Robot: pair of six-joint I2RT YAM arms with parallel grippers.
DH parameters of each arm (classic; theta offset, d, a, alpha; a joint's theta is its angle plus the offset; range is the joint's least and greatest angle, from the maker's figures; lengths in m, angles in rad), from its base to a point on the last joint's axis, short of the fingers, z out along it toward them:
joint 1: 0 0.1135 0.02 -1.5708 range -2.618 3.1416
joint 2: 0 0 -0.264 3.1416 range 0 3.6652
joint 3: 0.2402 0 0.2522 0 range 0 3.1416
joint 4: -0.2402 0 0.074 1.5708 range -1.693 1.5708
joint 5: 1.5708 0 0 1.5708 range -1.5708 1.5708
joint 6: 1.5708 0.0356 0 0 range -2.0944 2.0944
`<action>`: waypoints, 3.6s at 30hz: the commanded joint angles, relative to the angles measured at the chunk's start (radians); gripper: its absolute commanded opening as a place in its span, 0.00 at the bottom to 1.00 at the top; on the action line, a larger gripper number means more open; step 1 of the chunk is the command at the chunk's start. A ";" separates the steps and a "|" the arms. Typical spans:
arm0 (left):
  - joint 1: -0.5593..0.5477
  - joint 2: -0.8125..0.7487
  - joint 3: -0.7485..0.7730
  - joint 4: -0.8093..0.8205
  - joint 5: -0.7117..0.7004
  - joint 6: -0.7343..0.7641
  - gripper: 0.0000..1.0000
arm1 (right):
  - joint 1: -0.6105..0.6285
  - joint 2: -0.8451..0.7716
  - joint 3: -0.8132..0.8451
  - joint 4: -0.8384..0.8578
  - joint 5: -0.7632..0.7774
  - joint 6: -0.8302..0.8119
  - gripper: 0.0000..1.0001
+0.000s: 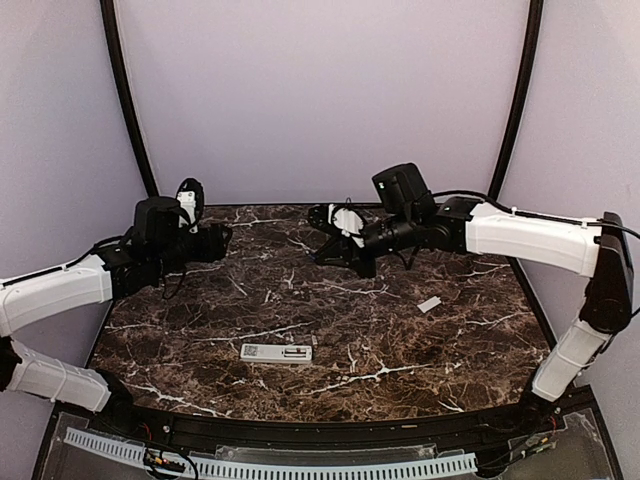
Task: Load the batteries into the remote control
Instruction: Place the battery in the battery compartment.
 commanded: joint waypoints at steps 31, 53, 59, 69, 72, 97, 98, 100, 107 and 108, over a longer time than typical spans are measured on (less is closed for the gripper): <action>0.034 -0.222 -0.219 -0.166 -0.011 -0.117 0.66 | 0.078 0.207 0.021 -0.049 -0.174 0.081 0.00; 0.033 -0.244 -0.113 -0.151 0.296 0.266 0.62 | 0.124 0.140 0.026 0.163 -0.031 0.421 0.00; 0.035 -0.281 -0.200 -0.215 0.053 0.014 0.63 | 0.186 0.250 0.079 0.053 -0.012 0.347 0.00; 0.034 -0.230 -0.191 -0.235 0.144 -0.003 0.64 | 0.193 0.347 0.060 0.014 0.000 0.260 0.00; 0.034 -0.225 -0.190 -0.241 0.149 -0.006 0.64 | 0.192 0.366 0.047 0.009 0.011 0.253 0.00; 0.034 -0.170 -0.179 -0.216 0.176 0.008 0.64 | 0.182 0.425 -0.013 -0.017 0.005 0.202 0.00; 0.034 -0.169 -0.177 -0.217 0.176 0.008 0.64 | 0.181 0.428 -0.012 -0.024 0.008 0.197 0.00; 0.034 -0.168 -0.175 -0.221 0.171 0.006 0.64 | 0.182 0.431 -0.012 -0.032 0.017 0.192 0.00; 0.034 -0.183 -0.182 -0.207 0.214 0.027 0.64 | 0.181 0.451 0.004 -0.052 0.037 0.172 0.00; 0.034 -0.184 -0.183 -0.206 0.219 0.028 0.64 | 0.181 0.455 0.009 -0.054 0.041 0.172 0.00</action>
